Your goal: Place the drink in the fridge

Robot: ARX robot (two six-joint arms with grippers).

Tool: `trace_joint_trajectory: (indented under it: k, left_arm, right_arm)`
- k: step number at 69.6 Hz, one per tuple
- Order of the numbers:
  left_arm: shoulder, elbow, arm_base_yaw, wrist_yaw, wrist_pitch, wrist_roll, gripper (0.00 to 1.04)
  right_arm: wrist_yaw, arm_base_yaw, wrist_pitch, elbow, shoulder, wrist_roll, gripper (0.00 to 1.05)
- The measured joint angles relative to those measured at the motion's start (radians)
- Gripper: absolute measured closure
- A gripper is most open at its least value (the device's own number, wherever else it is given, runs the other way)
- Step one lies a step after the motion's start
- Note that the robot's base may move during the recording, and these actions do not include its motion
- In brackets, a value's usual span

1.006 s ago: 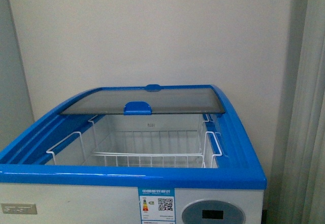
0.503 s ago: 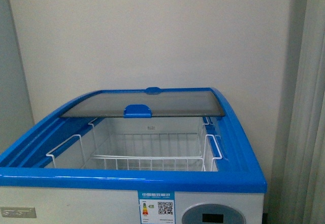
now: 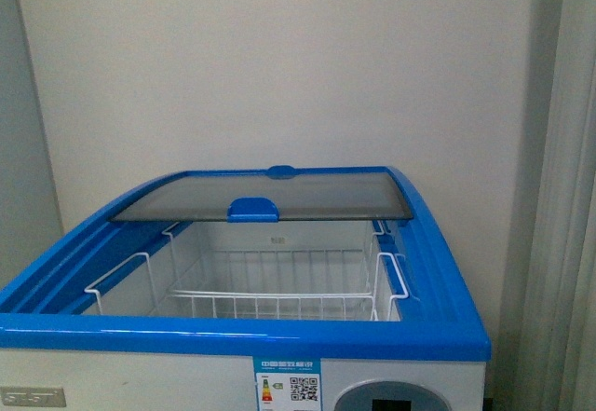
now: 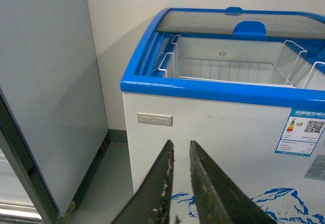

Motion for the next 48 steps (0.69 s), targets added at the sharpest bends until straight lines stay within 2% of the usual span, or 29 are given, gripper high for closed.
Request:
trace_joint_trajectory:
  k: [4,10,18,20,23,48]
  left_arm:
    - [0.000,0.000,0.000,0.000,0.000,0.000,0.58]
    - [0.000,0.000,0.000,0.000,0.000,0.000,0.44]
    - [0.000,0.000,0.000,0.000,0.000,0.000,0.14]
    - [0.000,0.000,0.000,0.000,0.000,0.000,0.09]
    - [0.000,0.000,0.000,0.000,0.000,0.000,0.07]
    - [0.000,0.000,0.000,0.000,0.000,0.000,0.08]
  right_arm:
    - [0.000,0.000,0.000,0.000,0.000,0.000,0.58]
    - [0.000,0.000,0.000,0.000,0.000,0.000,0.44]
    - [0.000,0.000,0.000,0.000,0.000,0.000,0.15]
    - [0.000,0.000,0.000,0.000,0.000,0.000,0.12]
    - [0.000,0.000,0.000,0.000,0.000,0.000,0.06]
    - [0.000,0.000,0.000,0.000,0.000,0.000,0.08]
